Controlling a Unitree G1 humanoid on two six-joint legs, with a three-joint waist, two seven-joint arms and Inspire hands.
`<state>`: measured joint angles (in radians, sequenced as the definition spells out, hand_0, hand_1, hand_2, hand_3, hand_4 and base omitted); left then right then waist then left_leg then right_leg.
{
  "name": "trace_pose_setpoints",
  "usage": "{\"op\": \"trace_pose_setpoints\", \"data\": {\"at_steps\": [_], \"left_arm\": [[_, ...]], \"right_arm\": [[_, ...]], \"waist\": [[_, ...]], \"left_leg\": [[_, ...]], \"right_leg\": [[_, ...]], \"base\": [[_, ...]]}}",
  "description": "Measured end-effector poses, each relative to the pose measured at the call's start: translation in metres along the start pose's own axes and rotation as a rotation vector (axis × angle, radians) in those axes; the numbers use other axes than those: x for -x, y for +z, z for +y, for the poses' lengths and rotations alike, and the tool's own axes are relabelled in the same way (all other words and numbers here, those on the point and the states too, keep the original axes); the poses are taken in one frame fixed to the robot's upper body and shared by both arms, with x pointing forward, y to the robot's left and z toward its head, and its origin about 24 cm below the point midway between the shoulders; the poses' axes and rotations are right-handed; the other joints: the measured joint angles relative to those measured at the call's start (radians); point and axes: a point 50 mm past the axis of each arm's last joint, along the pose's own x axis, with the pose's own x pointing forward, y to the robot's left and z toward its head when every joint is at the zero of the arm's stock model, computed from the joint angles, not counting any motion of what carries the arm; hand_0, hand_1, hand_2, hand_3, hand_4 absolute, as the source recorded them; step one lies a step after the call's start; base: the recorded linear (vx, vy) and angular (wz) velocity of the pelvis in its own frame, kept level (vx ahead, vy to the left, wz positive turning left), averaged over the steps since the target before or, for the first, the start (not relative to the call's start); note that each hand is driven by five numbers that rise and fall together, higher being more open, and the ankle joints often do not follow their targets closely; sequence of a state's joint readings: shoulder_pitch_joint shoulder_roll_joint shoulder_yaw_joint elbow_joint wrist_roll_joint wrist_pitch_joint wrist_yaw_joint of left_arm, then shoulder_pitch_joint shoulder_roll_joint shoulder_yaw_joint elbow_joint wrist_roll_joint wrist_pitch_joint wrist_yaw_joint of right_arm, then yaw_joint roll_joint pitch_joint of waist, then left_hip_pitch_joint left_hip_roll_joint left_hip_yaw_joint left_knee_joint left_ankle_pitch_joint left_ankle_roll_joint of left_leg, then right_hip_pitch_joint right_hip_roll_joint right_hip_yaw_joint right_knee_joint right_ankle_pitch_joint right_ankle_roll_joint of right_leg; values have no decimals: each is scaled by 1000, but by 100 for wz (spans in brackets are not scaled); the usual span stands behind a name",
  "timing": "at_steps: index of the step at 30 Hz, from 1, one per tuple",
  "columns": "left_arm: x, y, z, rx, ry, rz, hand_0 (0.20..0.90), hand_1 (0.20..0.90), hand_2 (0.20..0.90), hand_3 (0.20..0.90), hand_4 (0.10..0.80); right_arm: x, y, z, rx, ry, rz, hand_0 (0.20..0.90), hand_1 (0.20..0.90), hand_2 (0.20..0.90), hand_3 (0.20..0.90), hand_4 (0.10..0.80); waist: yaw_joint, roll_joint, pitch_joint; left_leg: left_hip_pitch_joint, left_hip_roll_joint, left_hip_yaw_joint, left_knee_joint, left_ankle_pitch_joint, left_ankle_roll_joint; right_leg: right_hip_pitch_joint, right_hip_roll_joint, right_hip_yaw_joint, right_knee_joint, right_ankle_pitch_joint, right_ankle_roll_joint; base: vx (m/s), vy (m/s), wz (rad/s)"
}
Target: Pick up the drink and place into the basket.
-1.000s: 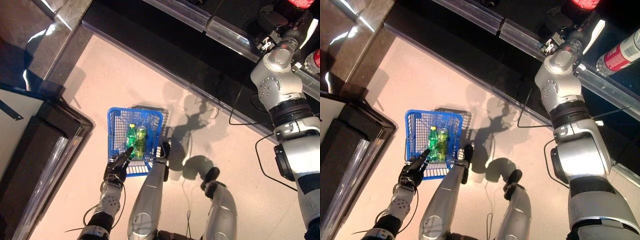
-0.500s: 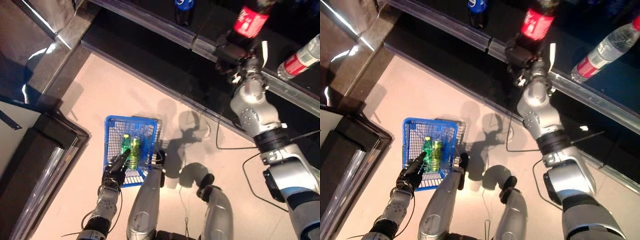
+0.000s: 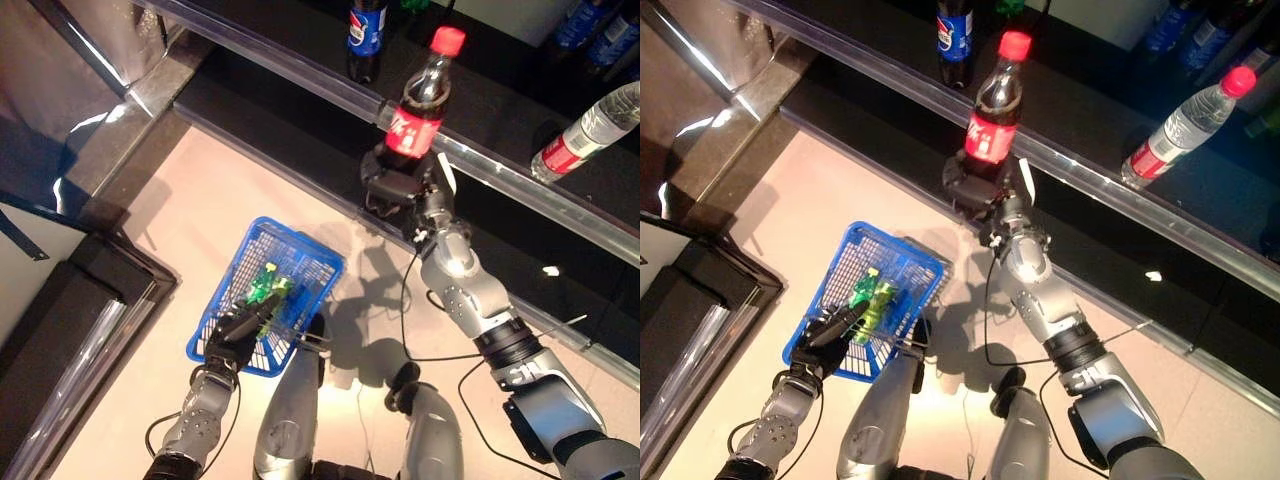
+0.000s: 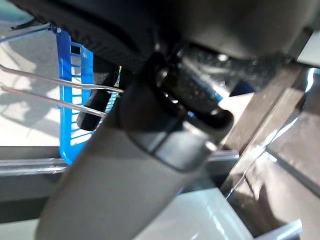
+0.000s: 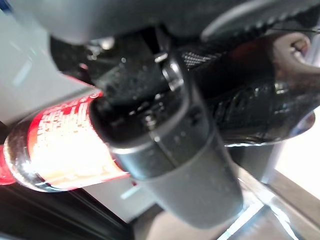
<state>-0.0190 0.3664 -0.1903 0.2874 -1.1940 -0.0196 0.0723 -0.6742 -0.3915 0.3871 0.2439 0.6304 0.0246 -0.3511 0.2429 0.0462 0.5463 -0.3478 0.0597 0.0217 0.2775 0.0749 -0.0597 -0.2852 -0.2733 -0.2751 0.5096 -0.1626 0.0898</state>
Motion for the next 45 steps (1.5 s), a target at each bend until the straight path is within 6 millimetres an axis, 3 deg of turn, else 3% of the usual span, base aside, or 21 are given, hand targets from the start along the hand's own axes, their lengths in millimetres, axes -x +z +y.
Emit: {"op": "trace_pose_setpoints", "data": {"at_steps": [12, 20, 26, 32, 45], "left_arm": [[2, 1, -34, -105, -195, 97, 300, 300, 300, 200, 100], [-2, 4, -51, -84, -281, 112, 300, 300, 300, 200, 100], [-2, 6, -51, -74, -306, 119, 300, 300, 300, 200, 100], [-1, 7, -50, -86, -307, 123, 300, 300, 300, 200, 100], [-4, 7, -60, -112, -371, 143, 300, 300, 300, 200, 100]], "right_arm": [[12, -38, 37, -50, 98, 131, 300, 300, 300, 200, 100], [19, -90, 34, -81, 5, 336, 300, 300, 300, 200, 100], [37, -114, 41, -127, 3, 414, 300, 300, 300, 200, 100], [50, -126, 55, -210, -8, 430, 300, 300, 300, 200, 100], [57, -139, 53, -227, -25, 490, 300, 300, 300, 200, 100]], "waist": [[33, 2, 1], [78, 3, 1], [84, 4, 1], [81, 3, 1], [81, 4, 1]], "left_leg": [[36, -16, -72, -71, 34, -13], [44, -35, -101, -87, 35, -14], [44, -36, -114, -105, 37, -15], [44, -33, -114, -120, 40, -18], [41, -36, -114, -121, 39, -18]], "right_leg": [[80, -5, -101, -42, -24, 9], [103, -14, -115, -48, -44, 15], [112, -15, -131, -62, -46, 18], [110, -7, -130, -78, -46, 18], [106, -9, -130, -78, -46, 19]], "base": [[-25, -17, 20], [-18, -16, 14], [-14, 1, 8], [-18, 9, -1], [0, 0, 0]]}}
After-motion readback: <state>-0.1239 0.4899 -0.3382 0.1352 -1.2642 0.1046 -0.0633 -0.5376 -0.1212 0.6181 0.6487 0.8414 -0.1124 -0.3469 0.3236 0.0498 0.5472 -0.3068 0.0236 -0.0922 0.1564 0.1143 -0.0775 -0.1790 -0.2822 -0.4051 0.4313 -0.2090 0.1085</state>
